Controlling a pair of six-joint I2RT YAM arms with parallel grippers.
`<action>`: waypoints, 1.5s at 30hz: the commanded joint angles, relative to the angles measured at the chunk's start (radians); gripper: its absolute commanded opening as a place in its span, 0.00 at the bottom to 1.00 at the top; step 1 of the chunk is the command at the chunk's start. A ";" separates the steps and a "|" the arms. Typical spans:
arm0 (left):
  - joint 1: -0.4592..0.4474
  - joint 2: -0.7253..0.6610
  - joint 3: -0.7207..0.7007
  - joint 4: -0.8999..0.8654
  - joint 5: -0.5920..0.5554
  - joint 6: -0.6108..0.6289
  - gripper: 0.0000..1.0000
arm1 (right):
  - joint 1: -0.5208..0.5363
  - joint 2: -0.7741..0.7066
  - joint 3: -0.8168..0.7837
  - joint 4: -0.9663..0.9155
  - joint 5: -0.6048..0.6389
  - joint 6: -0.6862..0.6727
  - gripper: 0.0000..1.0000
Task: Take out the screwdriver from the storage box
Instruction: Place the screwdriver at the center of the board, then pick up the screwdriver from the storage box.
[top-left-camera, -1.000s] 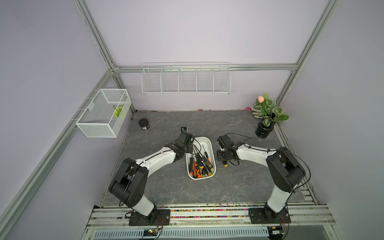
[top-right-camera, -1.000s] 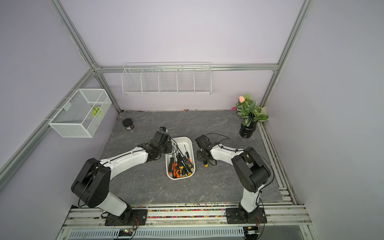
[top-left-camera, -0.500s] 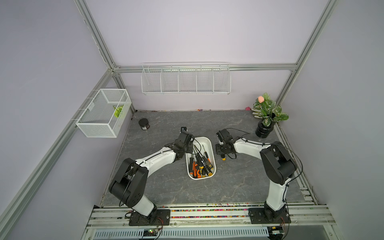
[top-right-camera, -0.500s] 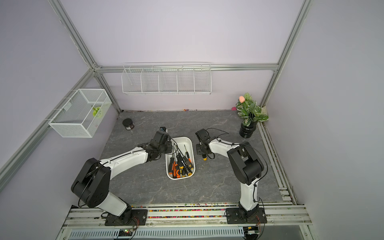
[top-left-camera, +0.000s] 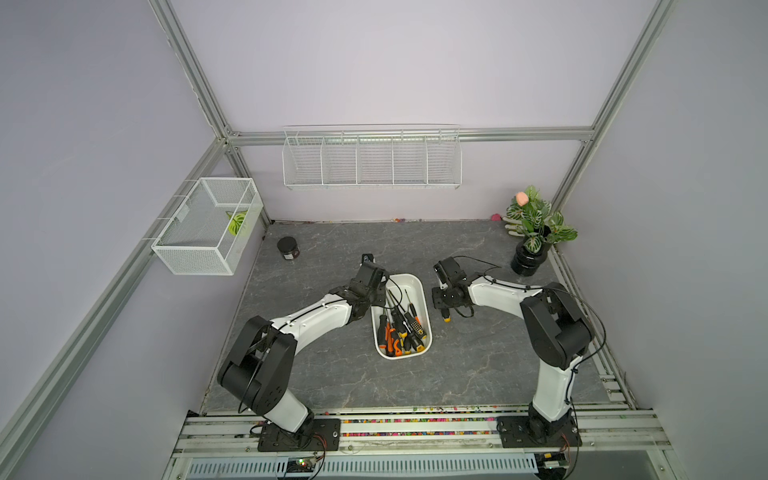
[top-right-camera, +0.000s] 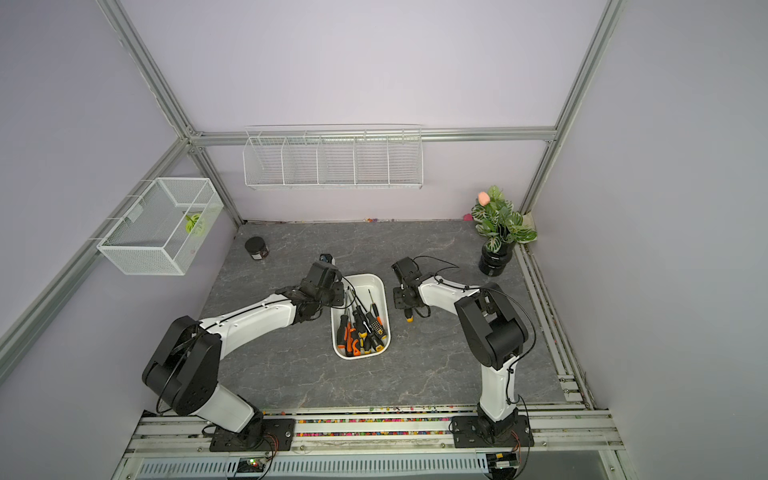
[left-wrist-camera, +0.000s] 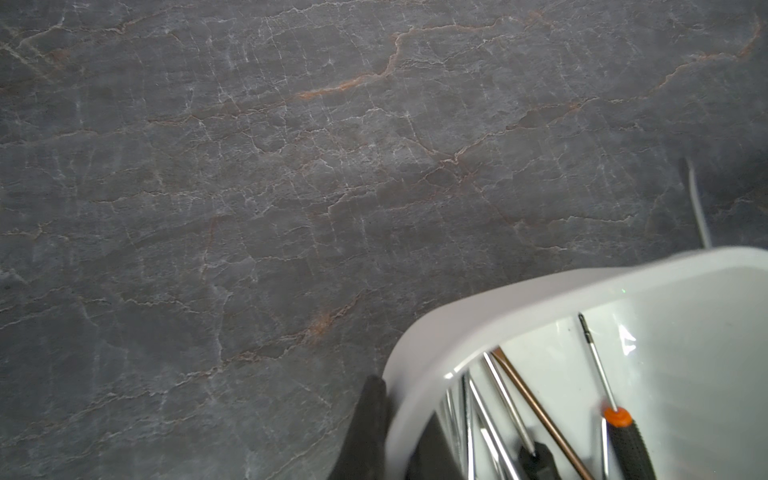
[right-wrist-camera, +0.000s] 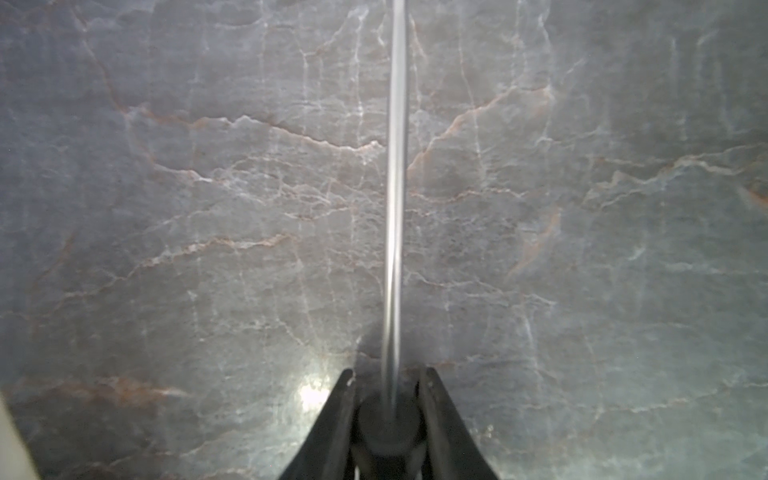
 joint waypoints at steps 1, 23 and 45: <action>-0.005 -0.012 -0.001 0.035 0.007 -0.011 0.00 | -0.007 0.036 -0.016 -0.043 -0.015 -0.001 0.29; -0.005 -0.014 -0.007 0.033 0.002 -0.025 0.00 | -0.003 -0.076 -0.027 -0.066 -0.021 -0.020 0.36; -0.005 -0.081 -0.016 0.020 0.001 -0.031 0.00 | 0.296 -0.451 -0.102 -0.230 -0.049 -0.127 0.40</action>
